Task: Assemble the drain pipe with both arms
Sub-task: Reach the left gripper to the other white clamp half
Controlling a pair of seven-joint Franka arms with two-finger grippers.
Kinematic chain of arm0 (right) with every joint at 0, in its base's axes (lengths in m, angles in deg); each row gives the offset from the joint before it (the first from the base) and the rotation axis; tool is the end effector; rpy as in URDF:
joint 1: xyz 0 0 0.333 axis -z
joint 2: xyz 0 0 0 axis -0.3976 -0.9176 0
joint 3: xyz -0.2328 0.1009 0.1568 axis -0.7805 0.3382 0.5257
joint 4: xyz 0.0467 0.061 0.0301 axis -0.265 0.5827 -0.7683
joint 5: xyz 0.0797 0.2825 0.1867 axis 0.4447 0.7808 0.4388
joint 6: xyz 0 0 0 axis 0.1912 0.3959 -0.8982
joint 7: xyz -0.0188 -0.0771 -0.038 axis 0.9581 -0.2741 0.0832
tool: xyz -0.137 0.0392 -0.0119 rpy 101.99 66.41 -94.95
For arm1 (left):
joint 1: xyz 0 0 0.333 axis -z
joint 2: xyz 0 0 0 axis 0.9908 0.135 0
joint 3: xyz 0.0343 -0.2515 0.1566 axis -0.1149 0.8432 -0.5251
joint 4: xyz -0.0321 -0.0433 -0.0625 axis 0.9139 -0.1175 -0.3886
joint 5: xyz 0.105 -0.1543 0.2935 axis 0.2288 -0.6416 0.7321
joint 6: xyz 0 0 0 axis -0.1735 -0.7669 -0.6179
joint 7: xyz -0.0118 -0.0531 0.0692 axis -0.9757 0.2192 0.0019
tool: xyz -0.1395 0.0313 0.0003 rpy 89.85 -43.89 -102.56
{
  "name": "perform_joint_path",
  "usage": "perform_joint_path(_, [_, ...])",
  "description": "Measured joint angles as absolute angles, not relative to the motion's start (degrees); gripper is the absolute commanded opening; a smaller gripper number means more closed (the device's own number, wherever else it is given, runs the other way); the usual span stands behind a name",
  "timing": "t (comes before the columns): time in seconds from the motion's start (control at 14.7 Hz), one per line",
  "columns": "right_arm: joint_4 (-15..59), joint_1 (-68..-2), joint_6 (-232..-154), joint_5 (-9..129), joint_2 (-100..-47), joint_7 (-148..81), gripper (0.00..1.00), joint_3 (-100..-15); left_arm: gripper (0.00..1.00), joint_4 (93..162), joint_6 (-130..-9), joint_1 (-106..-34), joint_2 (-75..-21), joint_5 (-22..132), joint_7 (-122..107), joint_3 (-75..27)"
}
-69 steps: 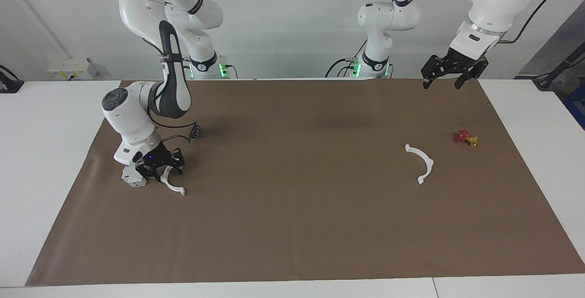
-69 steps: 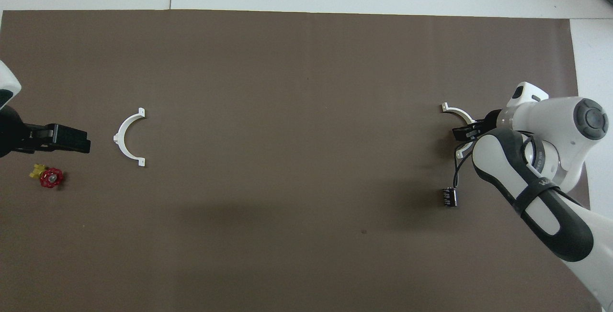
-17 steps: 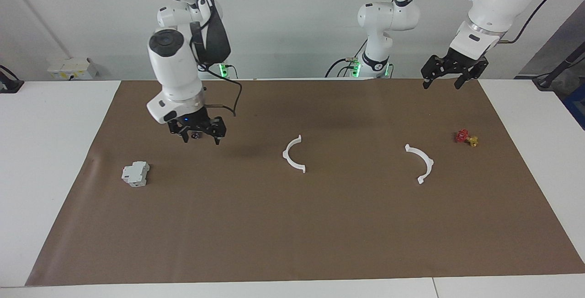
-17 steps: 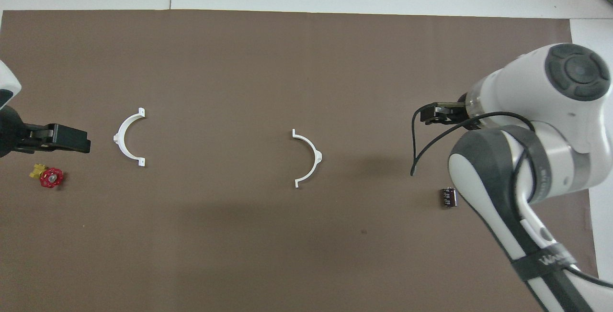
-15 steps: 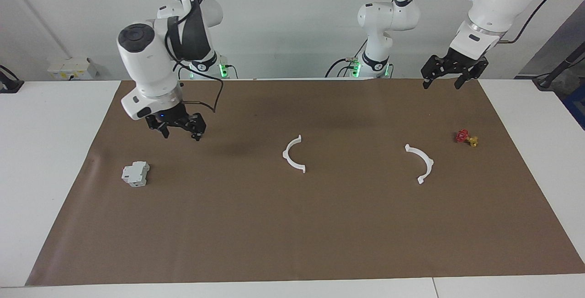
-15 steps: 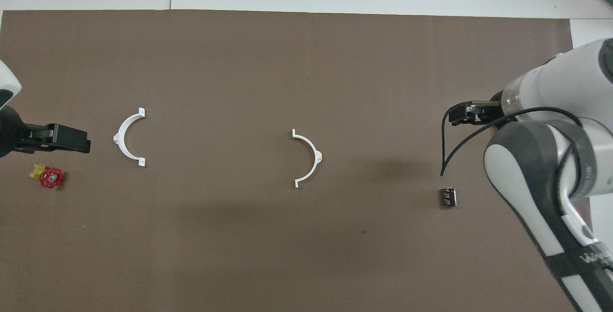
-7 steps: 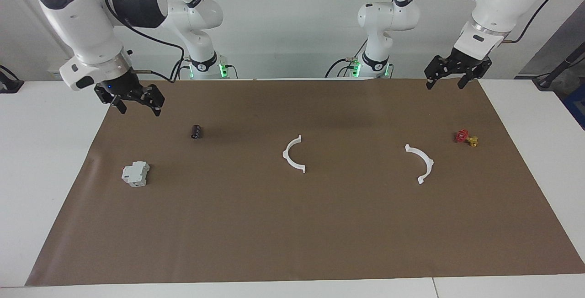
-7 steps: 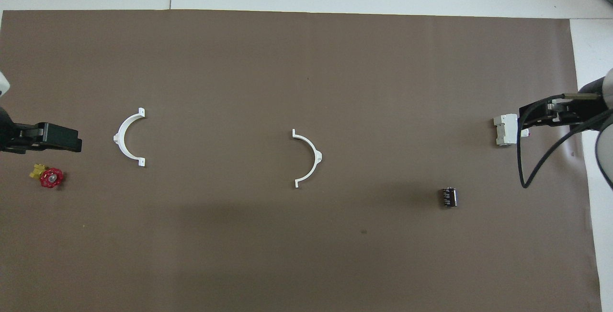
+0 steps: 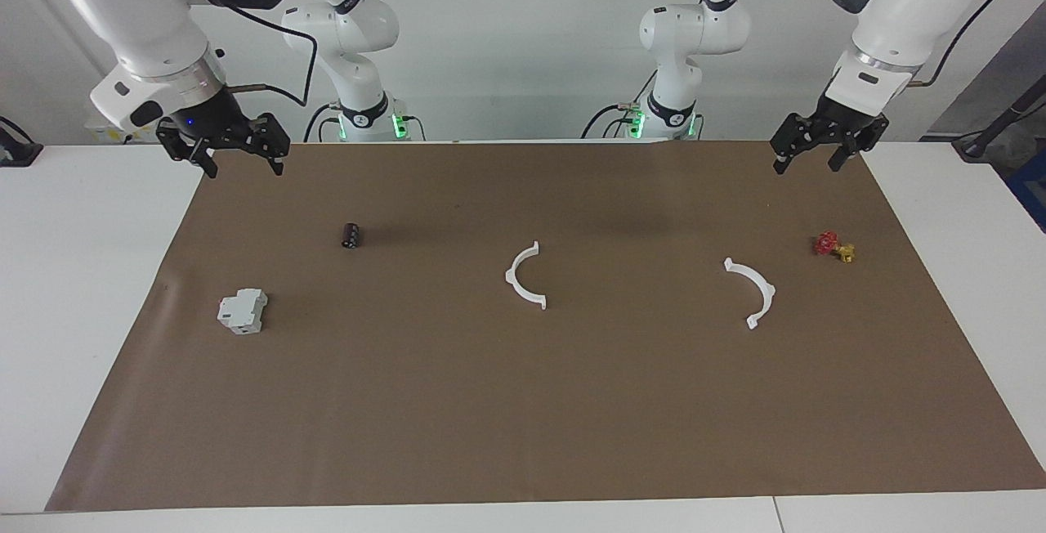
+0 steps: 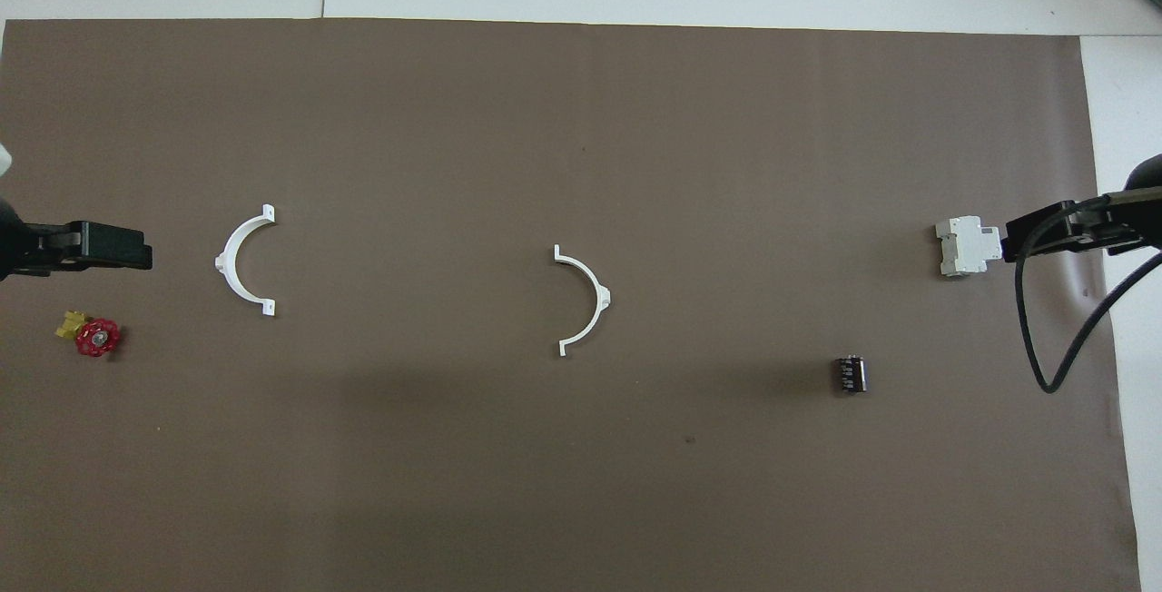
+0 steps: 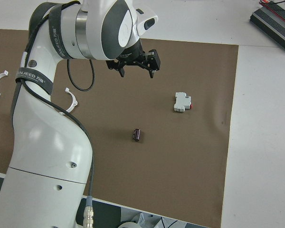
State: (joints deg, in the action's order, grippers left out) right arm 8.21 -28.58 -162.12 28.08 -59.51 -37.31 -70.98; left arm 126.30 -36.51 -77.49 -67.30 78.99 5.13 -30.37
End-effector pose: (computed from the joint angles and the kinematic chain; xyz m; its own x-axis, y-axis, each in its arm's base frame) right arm 0.5046 -0.0141 0.5571 0.9959 0.0444 -0.0789 0.0463 -0.9987 0.0225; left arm 0.4838 -0.0138 0.5329 0.9947 0.0276 0.0992 0.0244 -0.9992 0.0330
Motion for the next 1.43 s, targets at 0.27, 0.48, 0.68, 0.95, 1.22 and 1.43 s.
perform_joint_path(0.27, [8.47, -28.56, -162.56, 28.07, -59.51, -37.33, 1.00, -71.00, 1.00, 137.26, -49.84, -78.94, -67.51, 79.00, 2.24, -30.49])
perform_joint_path(0.48, [8.02, -28.51, -161.98, 27.46, -59.50, -37.27, 1.00, -71.05, 1.00, 141.13, -56.81, -80.42, -63.28, 79.00, 2.22, -30.54])
perform_joint_path(0.68, [7.74, -28.51, -161.94, 26.14, -59.50, -37.23, 1.00, -71.05, 1.00, 144.01, -64.09, -81.37, -58.38, 79.00, 2.16, -30.54])
perform_joint_path(0.95, [7.74, -28.52, -161.91, 26.51, -59.50, -37.25, 1.00, -71.02, 1.00, 146.55, -71.75, -81.61, -54.29, 78.99, 1.68, -30.42])
perform_joint_path(1.22, [7.74, -28.29, -161.70, 28.33, -59.50, -37.34, 1.00, -71.08, 1.00, 146.59, -76.94, -81.05, -51.17, 78.99, -9.01, -29.83])
perform_joint_path(1.43, [7.80, -28.20, -161.70, 28.34, -59.50, -37.34, 1.00, -71.18, 1.00, 146.59, -77.74, -81.01, -50.20, 78.99, -10.78, -29.70])
